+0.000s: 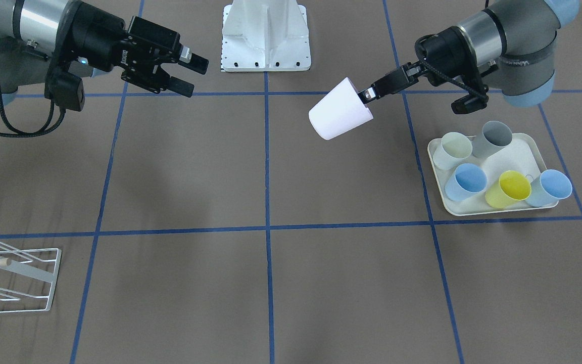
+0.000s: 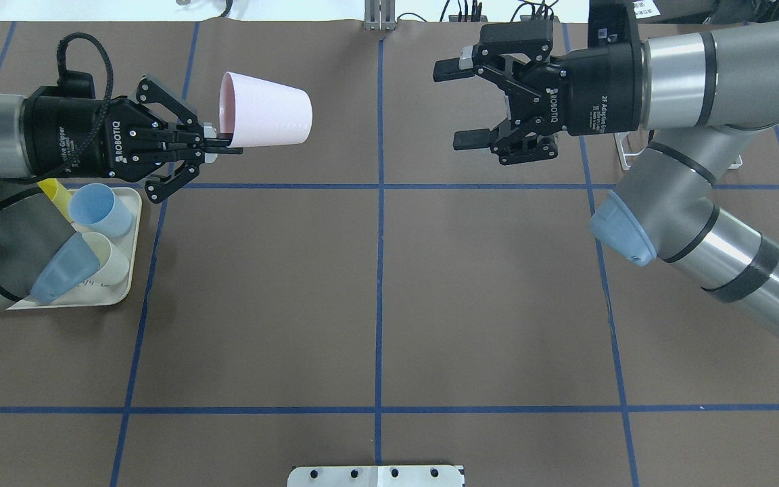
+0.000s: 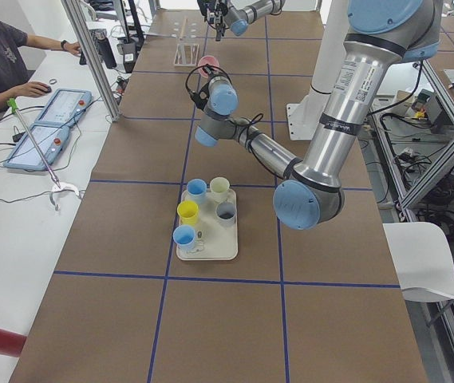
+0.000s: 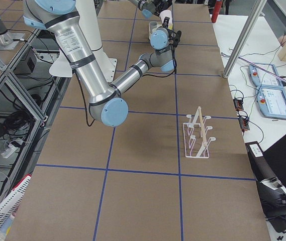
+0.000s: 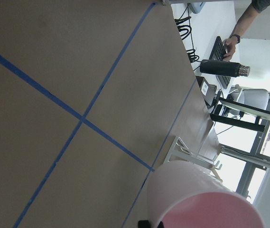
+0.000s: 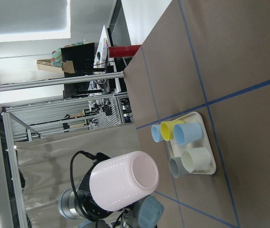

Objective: Transfer IKEA cup to right arm and place on rack

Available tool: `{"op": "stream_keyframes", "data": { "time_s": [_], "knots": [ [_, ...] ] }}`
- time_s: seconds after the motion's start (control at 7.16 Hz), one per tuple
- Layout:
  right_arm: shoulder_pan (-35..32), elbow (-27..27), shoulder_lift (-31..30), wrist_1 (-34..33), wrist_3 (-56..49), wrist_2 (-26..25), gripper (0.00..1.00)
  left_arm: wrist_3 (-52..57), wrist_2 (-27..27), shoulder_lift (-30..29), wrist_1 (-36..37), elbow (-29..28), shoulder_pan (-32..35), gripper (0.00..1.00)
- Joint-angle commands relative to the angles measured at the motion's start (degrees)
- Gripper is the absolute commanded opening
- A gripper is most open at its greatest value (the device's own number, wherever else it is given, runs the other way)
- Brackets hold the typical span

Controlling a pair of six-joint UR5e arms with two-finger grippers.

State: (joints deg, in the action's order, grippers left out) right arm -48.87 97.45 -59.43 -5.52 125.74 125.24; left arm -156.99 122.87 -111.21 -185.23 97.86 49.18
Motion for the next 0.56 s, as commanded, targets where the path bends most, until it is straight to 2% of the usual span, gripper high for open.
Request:
{"op": "stream_keyframes", "data": {
  "time_s": [0.0, 0.42],
  "knots": [
    [2.28, -2.69, 3.68, 6.12, 1.00, -3.68, 0.97, -10.33, 0.00, -0.50, -6.97, 0.39, -0.40, 0.00],
    [4.31, -2.71, 5.37, 8.24, 1.00, -6.67, 0.97, -20.44, 0.00, -1.65, -12.32, 2.51, -1.98, 0.00]
  ]
}}
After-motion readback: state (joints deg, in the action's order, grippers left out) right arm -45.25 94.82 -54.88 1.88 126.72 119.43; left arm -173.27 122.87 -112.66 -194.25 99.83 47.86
